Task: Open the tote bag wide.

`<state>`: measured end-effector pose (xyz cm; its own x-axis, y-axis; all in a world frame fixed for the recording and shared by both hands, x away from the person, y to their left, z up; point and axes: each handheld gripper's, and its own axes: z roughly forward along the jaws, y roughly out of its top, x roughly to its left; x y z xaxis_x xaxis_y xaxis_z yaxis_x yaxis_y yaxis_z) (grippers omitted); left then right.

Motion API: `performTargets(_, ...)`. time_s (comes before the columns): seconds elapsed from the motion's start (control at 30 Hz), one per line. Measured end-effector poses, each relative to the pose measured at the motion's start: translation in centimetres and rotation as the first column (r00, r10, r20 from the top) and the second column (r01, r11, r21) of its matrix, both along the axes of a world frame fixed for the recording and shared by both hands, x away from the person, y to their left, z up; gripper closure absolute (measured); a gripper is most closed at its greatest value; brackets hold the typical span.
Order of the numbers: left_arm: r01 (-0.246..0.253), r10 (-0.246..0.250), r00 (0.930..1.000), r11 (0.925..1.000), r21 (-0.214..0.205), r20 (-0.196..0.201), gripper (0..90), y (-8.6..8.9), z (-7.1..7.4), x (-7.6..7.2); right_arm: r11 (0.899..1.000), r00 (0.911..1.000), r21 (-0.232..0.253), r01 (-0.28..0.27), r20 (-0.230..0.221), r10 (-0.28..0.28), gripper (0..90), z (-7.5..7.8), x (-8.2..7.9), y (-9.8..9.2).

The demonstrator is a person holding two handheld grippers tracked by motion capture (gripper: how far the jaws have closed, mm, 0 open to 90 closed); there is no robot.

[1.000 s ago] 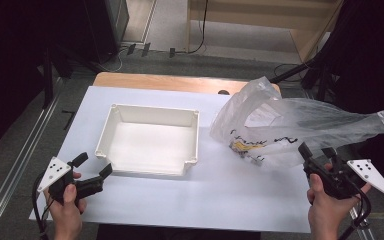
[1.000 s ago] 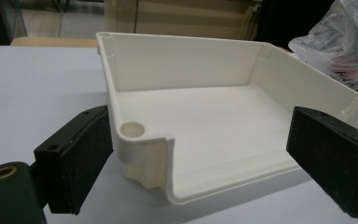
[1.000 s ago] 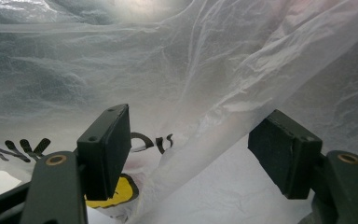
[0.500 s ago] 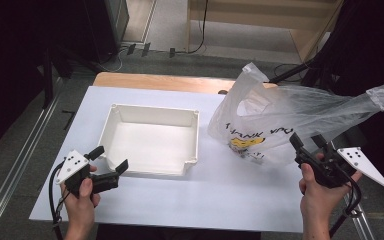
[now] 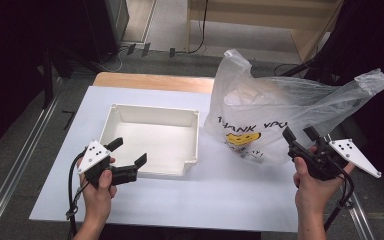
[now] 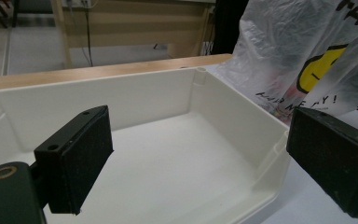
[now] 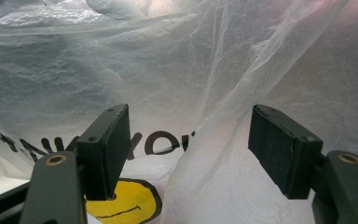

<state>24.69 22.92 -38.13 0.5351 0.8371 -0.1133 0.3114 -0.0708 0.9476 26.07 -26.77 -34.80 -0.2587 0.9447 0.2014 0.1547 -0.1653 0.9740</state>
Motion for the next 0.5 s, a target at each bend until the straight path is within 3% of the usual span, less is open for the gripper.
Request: performTargets(0.5, 0.097, -0.097, 0.9948, 0.9952, 0.018, 0.030, 6.8, -5.6, 1.7, 2.0, 0.999, 0.9992, -0.008, -0.039, -0.010, 0.039, 31.3, -0.2, 0.5, 1.0)
